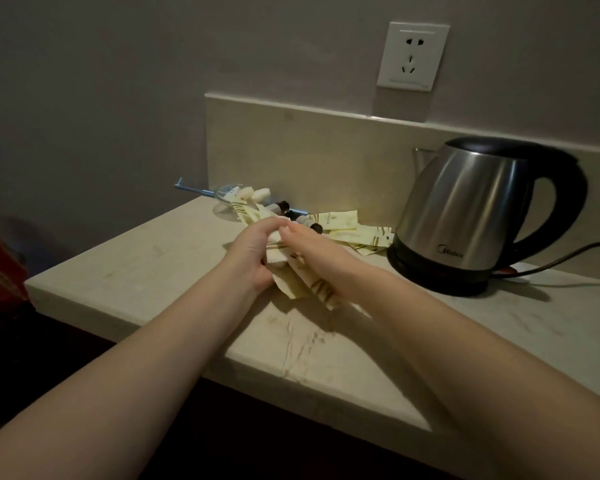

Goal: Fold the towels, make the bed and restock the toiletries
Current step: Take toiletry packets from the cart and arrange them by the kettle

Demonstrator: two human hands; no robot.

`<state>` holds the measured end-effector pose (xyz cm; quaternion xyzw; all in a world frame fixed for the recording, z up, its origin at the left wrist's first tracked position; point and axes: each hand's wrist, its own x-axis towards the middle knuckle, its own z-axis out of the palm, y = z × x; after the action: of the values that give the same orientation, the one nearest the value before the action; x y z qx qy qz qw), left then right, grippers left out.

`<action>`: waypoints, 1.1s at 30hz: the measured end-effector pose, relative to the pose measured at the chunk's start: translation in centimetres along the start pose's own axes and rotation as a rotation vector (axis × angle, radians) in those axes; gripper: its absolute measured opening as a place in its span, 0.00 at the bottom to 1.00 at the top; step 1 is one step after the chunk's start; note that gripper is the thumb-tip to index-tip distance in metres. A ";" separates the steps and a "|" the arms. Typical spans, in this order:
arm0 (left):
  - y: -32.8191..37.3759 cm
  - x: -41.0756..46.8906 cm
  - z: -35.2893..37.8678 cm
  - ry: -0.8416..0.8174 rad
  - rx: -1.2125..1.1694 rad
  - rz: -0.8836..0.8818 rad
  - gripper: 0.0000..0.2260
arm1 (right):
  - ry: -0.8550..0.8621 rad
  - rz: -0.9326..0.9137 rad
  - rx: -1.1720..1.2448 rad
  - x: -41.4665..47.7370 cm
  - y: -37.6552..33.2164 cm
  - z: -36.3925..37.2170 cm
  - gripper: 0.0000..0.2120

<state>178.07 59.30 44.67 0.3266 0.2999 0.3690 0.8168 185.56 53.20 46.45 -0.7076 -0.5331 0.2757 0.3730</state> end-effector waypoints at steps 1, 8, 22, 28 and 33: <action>0.1 0.4 0.3 0.010 0.001 0.014 0.03 | 0.044 0.013 0.067 0.4 0.5 -1.3 0.19; 1.2 2.8 -1.0 0.155 -0.066 0.141 0.06 | 0.126 0.178 -0.826 8.3 7.5 -7.0 0.22; 1.1 3.1 -1.1 0.186 -0.043 0.183 0.10 | 0.440 0.227 -0.575 10.2 8.1 -6.2 0.17; 1.1 2.9 -0.9 0.186 -0.031 0.218 0.11 | 0.712 -0.041 -0.250 7.8 4.6 -6.3 0.16; 0.8 1.4 0.1 0.093 -0.087 0.237 0.06 | 0.627 -0.119 0.337 3.6 -0.9 -4.8 0.08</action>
<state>178.56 60.75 44.94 0.3067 0.2804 0.4905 0.7660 189.89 55.64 49.98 -0.6539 -0.3803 0.1072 0.6453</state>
